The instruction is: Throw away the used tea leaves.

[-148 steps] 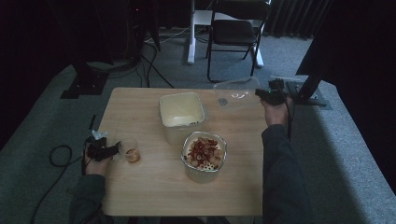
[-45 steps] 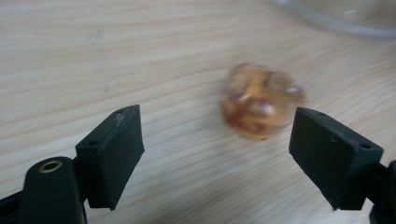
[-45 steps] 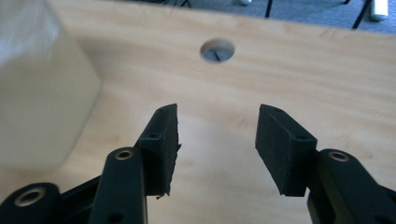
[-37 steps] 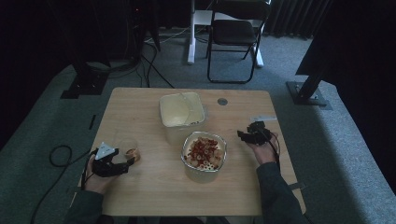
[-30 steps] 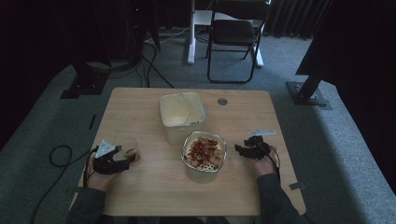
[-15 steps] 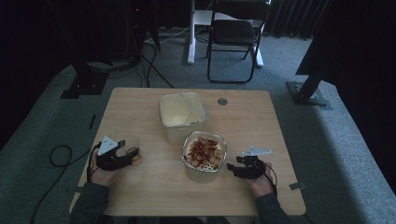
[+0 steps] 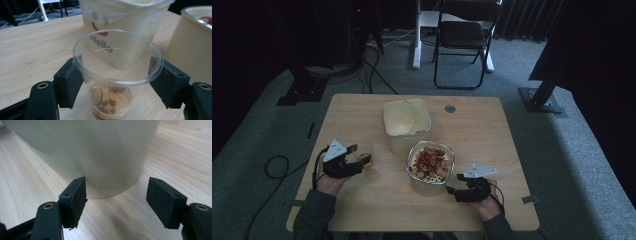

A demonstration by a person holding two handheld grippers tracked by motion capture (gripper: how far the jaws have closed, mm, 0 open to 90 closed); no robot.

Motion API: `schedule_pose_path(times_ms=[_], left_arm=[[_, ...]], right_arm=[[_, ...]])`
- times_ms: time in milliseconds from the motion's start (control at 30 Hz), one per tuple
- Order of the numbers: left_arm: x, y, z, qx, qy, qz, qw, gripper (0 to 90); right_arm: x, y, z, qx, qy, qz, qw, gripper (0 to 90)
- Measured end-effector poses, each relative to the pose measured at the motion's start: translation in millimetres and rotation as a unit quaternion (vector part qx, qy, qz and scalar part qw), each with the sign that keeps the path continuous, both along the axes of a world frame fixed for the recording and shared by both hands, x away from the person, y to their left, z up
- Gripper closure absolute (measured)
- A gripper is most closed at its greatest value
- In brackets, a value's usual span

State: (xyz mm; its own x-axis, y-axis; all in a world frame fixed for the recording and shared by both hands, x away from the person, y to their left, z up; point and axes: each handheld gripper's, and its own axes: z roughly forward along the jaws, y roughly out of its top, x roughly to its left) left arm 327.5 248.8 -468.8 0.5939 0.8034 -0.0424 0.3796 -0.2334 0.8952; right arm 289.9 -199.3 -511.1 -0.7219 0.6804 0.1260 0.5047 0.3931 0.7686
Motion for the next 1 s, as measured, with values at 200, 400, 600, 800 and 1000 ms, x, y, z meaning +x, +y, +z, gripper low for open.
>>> schedule_pose_path(times_ms=[200, 400, 600, 800, 1000], left_arm=[[2.8, -2.8, 5.3, 0.003, -0.003, -0.005, 1.0000, 29.5], [3.9, -2.5, 1.7, 0.002, 0.001, -0.001, 1.0000, 29.5], [3.3, -0.6, -0.4, 0.006, 0.003, 0.002, 1.0000, 29.4], [3.3, 5.8, -0.6, 0.004, 0.002, 0.011, 0.9999, 29.5], [5.0, 13.9, 1.0, 0.001, 0.001, 0.023, 0.9997, 29.5]], right_arm=[[8.2, -5.5, 3.3, -0.005, -0.006, -0.017, 0.9998, 37.4], [8.2, 0.7, 3.7, -0.002, -0.002, -0.013, 0.9999, 41.4], [13.8, 20.8, 3.7, -0.002, -0.005, 0.001, 1.0000, 41.6], [21.2, 42.5, 2.9, 0.003, -0.007, 0.008, 0.9999, 45.0], [29.6, 65.4, 1.1, 0.012, -0.010, 0.006, 0.9999, 45.9]])
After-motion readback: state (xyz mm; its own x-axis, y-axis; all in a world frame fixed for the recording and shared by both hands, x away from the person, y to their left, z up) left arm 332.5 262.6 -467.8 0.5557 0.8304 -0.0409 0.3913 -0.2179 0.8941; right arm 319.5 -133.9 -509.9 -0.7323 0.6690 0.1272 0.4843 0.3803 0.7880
